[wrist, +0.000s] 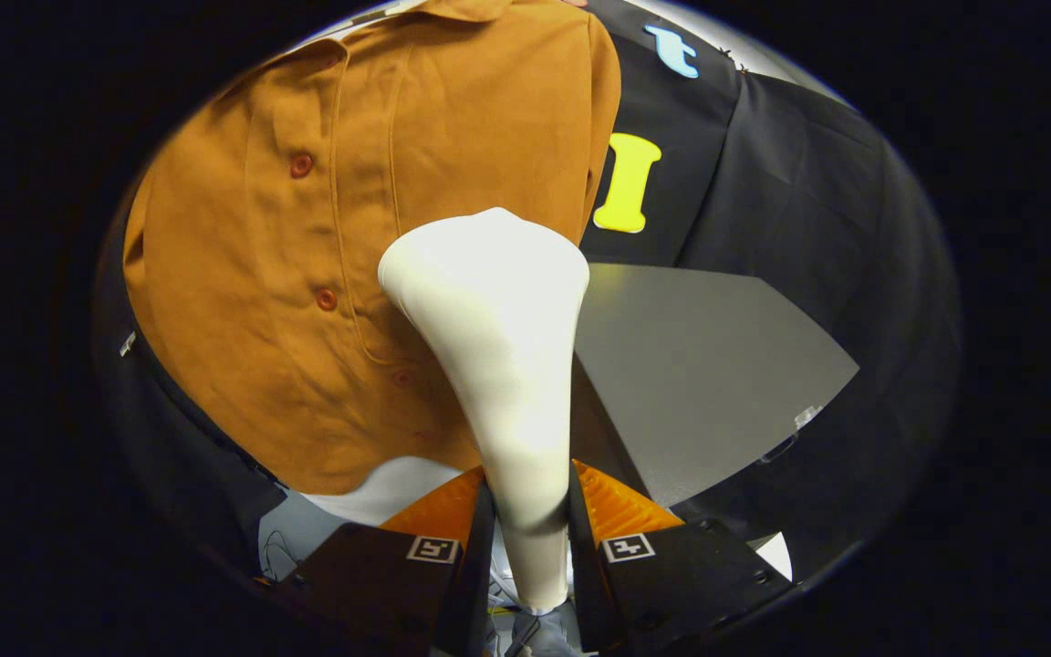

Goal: Iron the clothes twice with a garment steamer, once on the left side and once on the right side.

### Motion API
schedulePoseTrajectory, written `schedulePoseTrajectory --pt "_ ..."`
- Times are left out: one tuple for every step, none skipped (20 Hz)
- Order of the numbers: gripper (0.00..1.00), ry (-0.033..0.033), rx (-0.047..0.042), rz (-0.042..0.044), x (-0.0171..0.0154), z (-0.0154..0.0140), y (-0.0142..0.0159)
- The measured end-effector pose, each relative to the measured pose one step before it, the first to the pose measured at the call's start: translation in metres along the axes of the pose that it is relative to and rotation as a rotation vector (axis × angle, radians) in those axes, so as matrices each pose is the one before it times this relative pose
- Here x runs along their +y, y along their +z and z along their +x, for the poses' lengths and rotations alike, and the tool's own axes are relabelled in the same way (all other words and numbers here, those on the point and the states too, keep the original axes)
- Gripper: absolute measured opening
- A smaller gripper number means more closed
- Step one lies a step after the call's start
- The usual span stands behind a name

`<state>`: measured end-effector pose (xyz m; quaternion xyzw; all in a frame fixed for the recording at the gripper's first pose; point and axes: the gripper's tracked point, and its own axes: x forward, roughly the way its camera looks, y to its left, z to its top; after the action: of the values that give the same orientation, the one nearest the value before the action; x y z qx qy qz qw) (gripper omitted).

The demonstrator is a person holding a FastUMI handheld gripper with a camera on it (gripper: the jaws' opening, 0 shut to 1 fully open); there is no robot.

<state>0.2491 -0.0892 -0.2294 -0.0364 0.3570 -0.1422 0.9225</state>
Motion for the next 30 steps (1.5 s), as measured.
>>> schedulePoseTrajectory --pt "0.42 0.00555 -0.0309 0.00216 0.00156 -0.00938 0.01206" --pt "0.42 0.007 -0.02838 0.00076 0.00227 -0.00828 0.01042" --pt "0.42 0.00664 -0.02992 0.00007 0.00446 -0.00895 0.01186" --pt "0.42 0.00778 -0.03489 -0.00146 0.00663 -0.00862 0.01312" --pt "0.42 0.00897 -0.03736 -0.00416 0.00861 -0.0078 0.01499" --pt "0.42 0.0109 -0.03428 -0.00728 0.008 -0.00819 0.01384" --pt "0.42 0.01461 -0.02995 -0.00765 0.00971 -0.00531 0.01137" --pt "0.42 0.01887 -0.02326 -0.00773 0.01114 -0.00261 0.00993" --pt "0.42 0.02125 -0.01998 -0.00804 0.01328 -0.00356 0.00773" --pt "0.42 0.01998 -0.01332 -0.00807 0.01312 -0.00331 0.00482" --pt "0.42 0.01681 -0.00936 -0.00669 0.01214 -0.00183 0.00462" --pt "0.42 0.01691 -0.00583 -0.00505 0.01285 -0.00123 0.00164" --pt "0.42 0.01531 -0.0017 -0.00746 0.01122 0.00136 0.00162" --pt "0.42 0.01271 -0.00017 -0.00696 0.00899 0.00174 0.0029" --pt "0.42 0.01063 0.00142 -0.00604 0.00673 0.00225 0.00007" --pt "0.42 0.00691 0.00193 -0.00607 0.0054 0.00184 0.00122" --pt "0.42 0.00288 0.00153 -0.0047 0.00466 0.00251 0.00039" --pt "0.42 0.00233 0.00272 -0.00355 0.00369 0.00317 -0.00031" --pt "0.42 0.00032 0.00427 -0.00559 0.00434 0.00231 -0.00093" --pt "0.42 -0.00315 0.00339 -0.00639 0.00256 0.00173 -0.00072" --pt "0.42 -0.00208 0.00587 -0.00417 0.00247 0.00232 -0.00147" --pt "0.42 -0.00333 0.00881 -0.00386 0.00033 0.00375 -0.00204" --pt "0.42 -0.00563 0.00984 -0.00504 0.00155 0.00259 -0.00278" --pt "0.42 -0.00624 0.00969 -0.00475 0.00077 0.00275 -0.00309" --pt "0.42 -0.00605 0.00882 -0.00455 0.00177 0.00151 -0.00323" --pt "0.42 -0.00531 0.00756 -0.00448 0.00084 0.00155 -0.00304" --pt "0.42 -0.00592 0.00789 -0.00548 0.00108 0.00061 -0.00297" --pt "0.42 -0.00492 0.0063 -0.00371 0.00158 0.00114 -0.00277" --pt "0.42 -0.00437 0.00735 -0.00186 0.00206 -0.00015 -0.00357" --pt "0.42 -0.00384 0.00855 -0.00225 0.00105 0.00138 -0.00409"
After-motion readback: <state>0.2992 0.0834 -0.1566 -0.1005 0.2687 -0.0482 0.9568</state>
